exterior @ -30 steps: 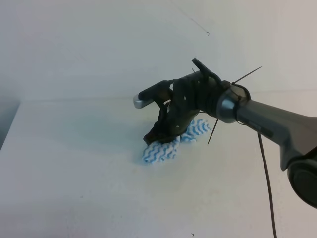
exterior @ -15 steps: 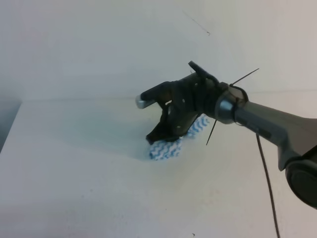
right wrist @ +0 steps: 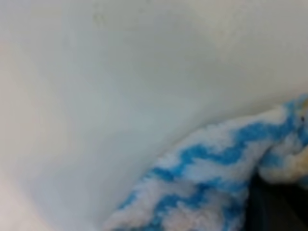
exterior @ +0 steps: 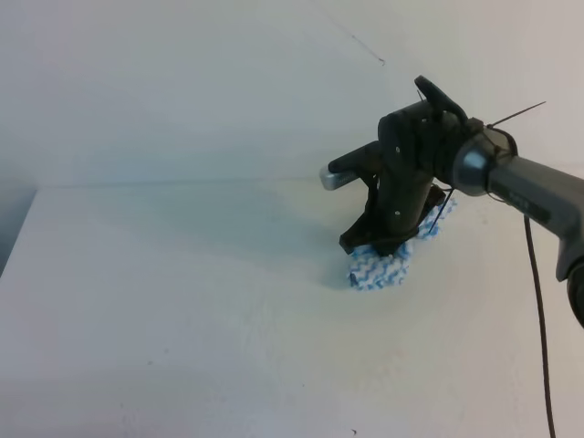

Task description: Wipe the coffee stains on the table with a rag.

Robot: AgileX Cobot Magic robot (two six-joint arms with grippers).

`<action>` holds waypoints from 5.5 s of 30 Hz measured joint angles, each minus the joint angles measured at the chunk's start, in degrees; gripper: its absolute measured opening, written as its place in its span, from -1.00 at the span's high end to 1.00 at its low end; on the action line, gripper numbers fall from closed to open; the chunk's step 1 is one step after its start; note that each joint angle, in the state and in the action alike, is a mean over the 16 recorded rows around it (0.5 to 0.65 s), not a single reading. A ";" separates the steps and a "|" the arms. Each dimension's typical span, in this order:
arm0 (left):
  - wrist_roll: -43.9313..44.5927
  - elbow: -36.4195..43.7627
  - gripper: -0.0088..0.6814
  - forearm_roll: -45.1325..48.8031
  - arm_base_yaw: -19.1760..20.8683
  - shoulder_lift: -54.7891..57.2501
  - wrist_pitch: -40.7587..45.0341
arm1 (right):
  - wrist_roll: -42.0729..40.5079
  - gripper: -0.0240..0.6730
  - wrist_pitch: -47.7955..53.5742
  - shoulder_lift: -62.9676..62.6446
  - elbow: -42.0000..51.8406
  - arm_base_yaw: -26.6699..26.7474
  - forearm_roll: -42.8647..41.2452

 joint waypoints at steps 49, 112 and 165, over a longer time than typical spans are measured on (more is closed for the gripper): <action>0.01 0.00 0.99 0.00 0.00 0.00 -0.73 | -2.63 0.91 -31.05 -31.17 58.49 9.67 10.87; -0.04 0.00 0.99 0.00 0.00 0.00 -0.06 | -1.61 0.00 -27.06 -51.67 40.84 -5.18 1.31; 0.09 0.00 0.99 0.00 0.00 0.00 0.11 | 25.17 0.93 -20.86 -139.27 97.47 -5.18 -22.02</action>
